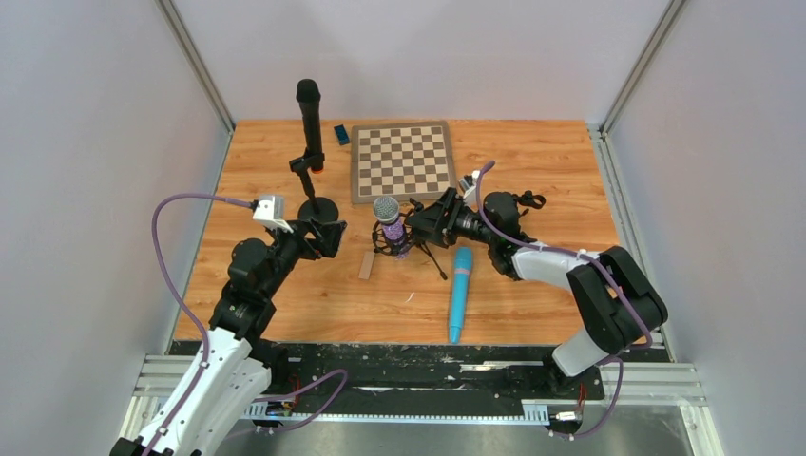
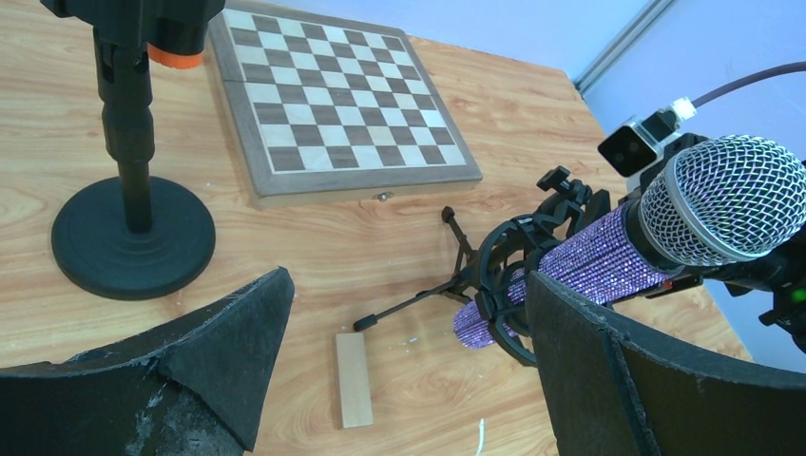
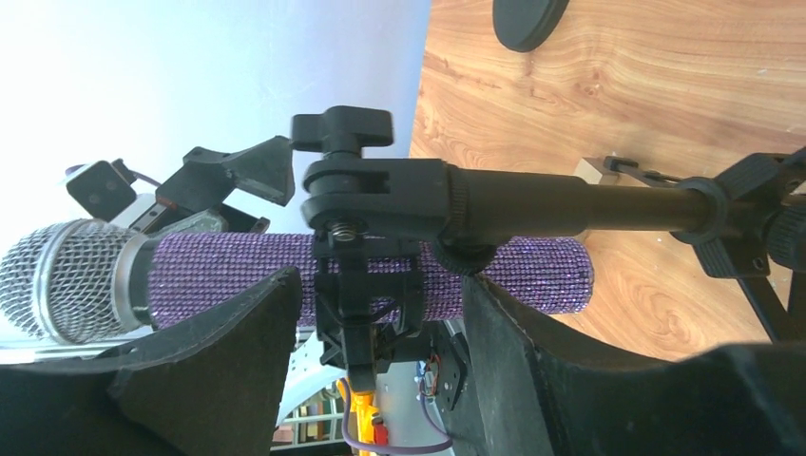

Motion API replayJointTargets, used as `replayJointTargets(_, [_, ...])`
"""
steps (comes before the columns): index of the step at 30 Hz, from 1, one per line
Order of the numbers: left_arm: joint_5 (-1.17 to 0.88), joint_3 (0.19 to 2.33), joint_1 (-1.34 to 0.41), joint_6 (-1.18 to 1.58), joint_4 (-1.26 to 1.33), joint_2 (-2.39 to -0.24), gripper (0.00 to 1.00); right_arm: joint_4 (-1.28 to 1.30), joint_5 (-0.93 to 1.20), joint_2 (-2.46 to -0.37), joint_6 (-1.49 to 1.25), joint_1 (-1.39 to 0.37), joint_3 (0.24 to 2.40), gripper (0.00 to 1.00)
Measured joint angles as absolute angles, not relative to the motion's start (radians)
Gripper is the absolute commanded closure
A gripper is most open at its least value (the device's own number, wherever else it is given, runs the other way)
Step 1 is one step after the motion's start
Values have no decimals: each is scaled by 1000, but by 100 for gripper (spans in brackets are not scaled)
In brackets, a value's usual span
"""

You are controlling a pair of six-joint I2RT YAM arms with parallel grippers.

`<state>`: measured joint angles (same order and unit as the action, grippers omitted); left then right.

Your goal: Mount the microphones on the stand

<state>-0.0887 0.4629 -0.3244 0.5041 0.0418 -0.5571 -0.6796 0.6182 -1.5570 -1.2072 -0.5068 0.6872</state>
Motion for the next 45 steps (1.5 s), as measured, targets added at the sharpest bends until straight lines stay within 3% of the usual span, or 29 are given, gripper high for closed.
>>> replayJointTargets(2, [-89, 463, -325, 501, 42, -557, 0, -680, 610, -1569, -1214, -509, 688, 37])
replayJointTargets(7, [-89, 463, -324, 492, 41, -557, 0, -698, 590, -1589, -1240, -522, 691, 57])
replayJointTargets(13, [-89, 463, -324, 490, 41, -556, 0, -741, 564, -1592, -1257, -532, 699, 67])
replayJointTargets(18, [-88, 463, -324, 488, 41, -554, 0, -750, 558, -1598, -1254, -536, 703, 85])
replayJointTargets(24, [-88, 463, -325, 488, 41, -554, 0, -731, 559, -1597, -1220, -537, 725, 99])
replayJointTargets(45, [-72, 463, -325, 483, 19, -527, 0, -647, 718, -1721, -1152, -547, 936, 100])
